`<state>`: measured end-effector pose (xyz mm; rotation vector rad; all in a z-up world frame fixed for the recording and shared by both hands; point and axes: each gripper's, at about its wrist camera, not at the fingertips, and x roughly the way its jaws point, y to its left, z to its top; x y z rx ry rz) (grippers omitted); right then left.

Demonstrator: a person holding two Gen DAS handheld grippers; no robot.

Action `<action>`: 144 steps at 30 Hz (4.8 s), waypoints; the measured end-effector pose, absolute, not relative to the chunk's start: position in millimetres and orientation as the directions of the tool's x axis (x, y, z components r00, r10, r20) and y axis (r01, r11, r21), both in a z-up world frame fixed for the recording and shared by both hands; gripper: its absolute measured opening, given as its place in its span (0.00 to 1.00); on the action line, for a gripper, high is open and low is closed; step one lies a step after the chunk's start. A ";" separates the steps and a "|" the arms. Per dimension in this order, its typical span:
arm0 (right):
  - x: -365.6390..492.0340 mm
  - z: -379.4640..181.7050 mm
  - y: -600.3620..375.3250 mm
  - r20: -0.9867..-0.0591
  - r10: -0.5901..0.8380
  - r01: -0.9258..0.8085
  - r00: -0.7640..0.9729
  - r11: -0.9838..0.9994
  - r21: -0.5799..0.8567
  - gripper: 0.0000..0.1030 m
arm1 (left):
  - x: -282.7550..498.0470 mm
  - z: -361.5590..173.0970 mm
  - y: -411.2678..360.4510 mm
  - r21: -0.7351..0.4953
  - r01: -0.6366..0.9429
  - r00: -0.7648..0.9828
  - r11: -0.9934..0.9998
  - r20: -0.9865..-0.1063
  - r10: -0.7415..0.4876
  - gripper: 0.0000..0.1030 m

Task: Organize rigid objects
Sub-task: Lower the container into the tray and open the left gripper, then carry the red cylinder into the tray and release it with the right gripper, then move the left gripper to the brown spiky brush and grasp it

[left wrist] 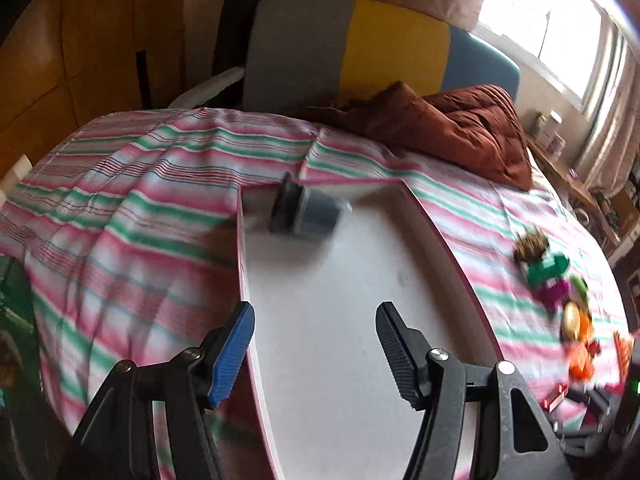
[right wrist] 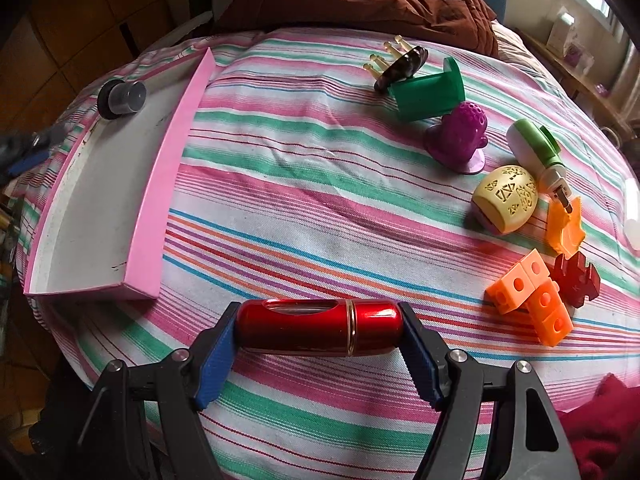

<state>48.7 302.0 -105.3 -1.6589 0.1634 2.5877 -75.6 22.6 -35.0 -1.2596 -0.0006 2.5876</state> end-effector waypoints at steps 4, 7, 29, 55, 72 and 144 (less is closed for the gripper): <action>66.4 -99.3 298.1 -0.904 0.004 -0.113 -0.428 -0.992 0.049 0.73 | -48.1 -32.1 32.3 -0.082 -0.269 -0.594 -0.960 -0.770 0.232 0.62; 71.2 -99.0 299.9 -0.899 0.009 -0.115 -0.438 -0.992 0.047 0.73 | -34.8 -29.6 36.7 -0.072 -0.283 -0.597 -0.956 -0.767 0.234 0.62; 52.2 -105.9 286.0 -0.904 0.039 -0.118 -0.427 -0.993 0.013 0.73 | -11.9 -32.8 33.1 -0.086 -0.281 -0.581 -0.956 -0.778 0.241 0.62; 52.0 -103.2 283.3 -0.892 0.060 -0.170 -0.448 -0.985 0.019 0.72 | -16.3 -46.5 7.6 -0.091 -0.234 -0.549 -0.968 -0.809 0.209 0.62; 8.5 -43.2 226.7 -0.830 -0.017 -0.025 -0.557 -0.999 0.038 0.72 | -20.5 -55.2 -26.8 -0.162 -0.168 -0.536 -0.972 -0.813 0.228 0.62; -4.8 1.5 349.5 -0.697 0.133 -0.265 -0.705 -0.961 0.085 0.93 | -13.5 -29.6 21.4 -0.202 -0.302 -0.503 -0.932 -0.797 0.336 0.62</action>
